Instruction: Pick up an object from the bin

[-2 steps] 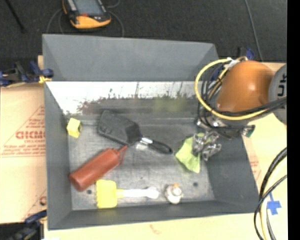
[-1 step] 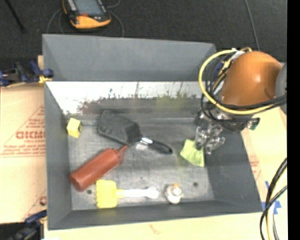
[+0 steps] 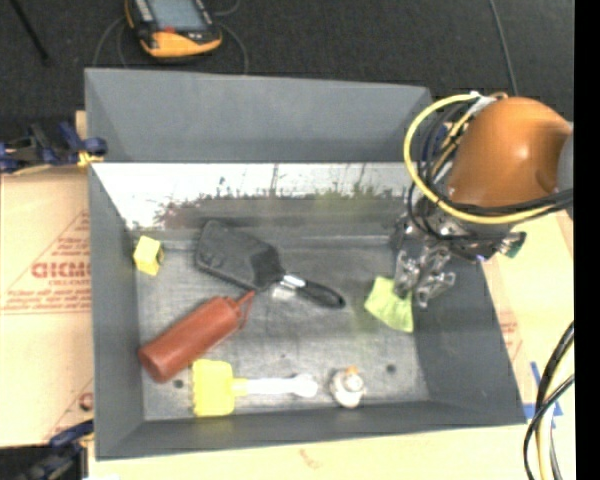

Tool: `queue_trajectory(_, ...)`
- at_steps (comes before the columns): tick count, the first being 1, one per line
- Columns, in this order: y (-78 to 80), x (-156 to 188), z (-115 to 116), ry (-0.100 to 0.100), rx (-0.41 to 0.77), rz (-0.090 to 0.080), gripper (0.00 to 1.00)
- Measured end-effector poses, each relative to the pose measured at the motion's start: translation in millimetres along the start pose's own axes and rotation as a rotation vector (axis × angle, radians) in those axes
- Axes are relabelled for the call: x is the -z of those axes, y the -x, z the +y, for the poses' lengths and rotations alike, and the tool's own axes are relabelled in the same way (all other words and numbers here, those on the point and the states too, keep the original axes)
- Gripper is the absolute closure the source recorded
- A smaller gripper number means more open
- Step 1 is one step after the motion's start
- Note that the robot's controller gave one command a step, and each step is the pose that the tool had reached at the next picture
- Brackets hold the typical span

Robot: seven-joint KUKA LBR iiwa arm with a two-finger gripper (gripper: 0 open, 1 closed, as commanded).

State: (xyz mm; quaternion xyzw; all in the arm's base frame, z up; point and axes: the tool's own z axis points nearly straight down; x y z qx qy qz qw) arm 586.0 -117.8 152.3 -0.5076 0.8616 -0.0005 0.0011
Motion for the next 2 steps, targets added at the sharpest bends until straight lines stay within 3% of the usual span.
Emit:
queue_trajectory(1,-0.8,4.2,-1.6,-0.001,-0.001,0.0,1.0)
queue_trajectory(2,1.2,-79.2,1.9,-0.006,-0.175,-0.003,0.0)
